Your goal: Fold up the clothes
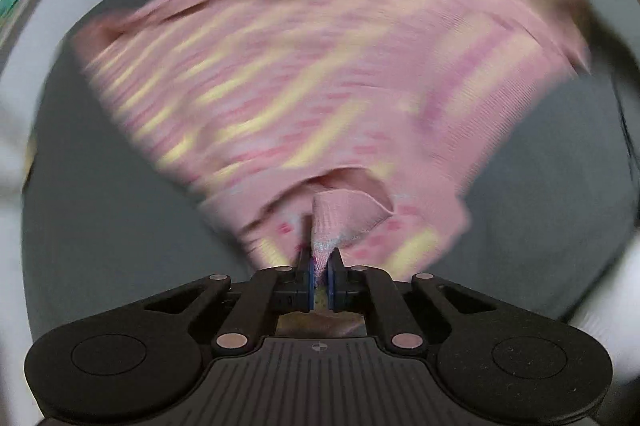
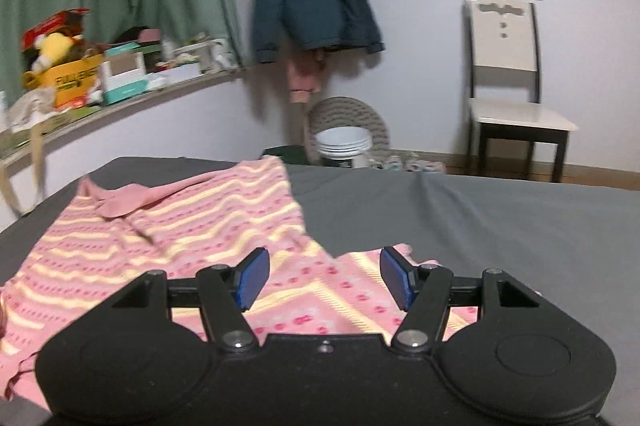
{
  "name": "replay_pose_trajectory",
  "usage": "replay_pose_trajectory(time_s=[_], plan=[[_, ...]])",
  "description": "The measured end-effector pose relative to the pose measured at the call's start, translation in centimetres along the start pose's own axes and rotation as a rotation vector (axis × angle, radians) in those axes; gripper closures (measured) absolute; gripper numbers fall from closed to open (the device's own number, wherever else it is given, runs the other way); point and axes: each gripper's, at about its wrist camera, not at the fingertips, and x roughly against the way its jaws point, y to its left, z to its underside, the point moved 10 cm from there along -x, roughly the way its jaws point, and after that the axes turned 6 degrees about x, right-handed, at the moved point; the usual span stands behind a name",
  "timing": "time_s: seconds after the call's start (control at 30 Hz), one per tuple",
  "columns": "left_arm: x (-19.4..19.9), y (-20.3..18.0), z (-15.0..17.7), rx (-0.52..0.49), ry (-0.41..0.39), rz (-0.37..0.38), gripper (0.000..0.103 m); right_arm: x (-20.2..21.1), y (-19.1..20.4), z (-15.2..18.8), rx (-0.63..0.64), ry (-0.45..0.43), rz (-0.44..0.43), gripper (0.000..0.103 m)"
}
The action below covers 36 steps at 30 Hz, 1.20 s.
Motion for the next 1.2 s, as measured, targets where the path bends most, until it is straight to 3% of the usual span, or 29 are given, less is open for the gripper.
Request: replay_pose_trajectory(time_s=[0.2, 0.33, 0.47, 0.53, 0.6, 0.63, 0.67, 0.7, 0.73, 0.8, 0.87, 0.93, 1.0, 1.03, 1.1, 1.13, 1.17, 1.2], plan=[[1.5, 12.3, 5.4, 0.410, -0.022, -0.156, 0.098, 0.8, 4.1, -0.8, 0.034, -0.020, -0.126, 0.043], [1.3, 16.4, 8.4, 0.501, -0.032, -0.239, 0.097, 1.6, 10.7, 0.8, 0.199, 0.004, -0.327, 0.040], [1.8, 18.0, 9.1, 0.605, -0.151, -0.231, 0.097, 4.4, 20.1, 3.9, 0.410, 0.053, -0.609, 0.030], [1.1, 17.6, 8.9, 0.655, -0.186, -0.139, 0.095, 5.9, 24.4, 6.0, 0.508, 0.090, -0.714, 0.030], [0.4, 16.6, 8.7, 0.706, -0.228, -0.030, 0.075, 6.8, 27.4, 7.9, 0.571, 0.129, -0.782, 0.033], [0.1, 16.0, 8.5, 0.731, -0.252, 0.023, 0.050, 6.9, 28.7, 8.7, 0.593, 0.141, -0.811, 0.035], [-0.1, 15.5, 8.4, 0.757, -0.279, 0.064, 0.034, 7.1, 29.9, 9.5, 0.615, 0.152, -0.835, 0.039], [-0.2, 15.1, 8.4, 0.783, -0.311, 0.067, 0.013, 7.1, 30.6, 10.0, 0.640, 0.156, -0.835, 0.039], [-0.2, 14.8, 8.6, 0.809, -0.330, 0.050, 0.008, 7.0, 31.3, 10.5, 0.666, 0.161, -0.835, 0.039], [-0.8, 14.4, 9.1, 0.846, -0.317, 0.055, 0.008, 6.6, 32.5, 11.7, 0.716, 0.190, -0.832, 0.039], [-2.1, 14.0, 9.9, 0.889, -0.273, 0.113, 0.008, 5.7, 33.3, 13.2, 0.721, 0.254, -0.805, 0.049], [-3.4, 14.0, 10.9, 0.962, -0.245, 0.123, 0.008, 5.1, 33.9, 14.1, 0.663, 0.287, -0.821, 0.057], [-4.2, 13.7, 11.3, 0.998, -0.253, 0.144, 0.008, 4.7, 34.5, 14.0, 0.606, 0.284, -0.853, 0.075], [-4.7, 13.6, 11.1, 0.999, -0.253, 0.144, 0.012, 4.5, 34.8, 13.9, 0.578, 0.285, -0.873, 0.094], [-5.0, 13.2, 10.3, 0.972, -0.285, 0.140, 0.034, 4.1, 34.8, 13.1, 0.500, 0.309, -0.913, 0.097], [-5.1, 13.0, 9.8, 0.961, -0.300, 0.149, 0.060, 3.9, 34.6, 12.2, 0.431, 0.317, -0.943, 0.098], [-5.1, 12.9, 9.5, 0.966, -0.306, 0.176, 0.071, 3.3, 34.0, 11.3, 0.368, 0.320, -0.942, 0.098], [-5.1, 12.9, 9.2, 0.985, -0.313, 0.208, 0.072, 2.7, 33.5, 10.3, 0.306, 0.323, -0.941, 0.098]])
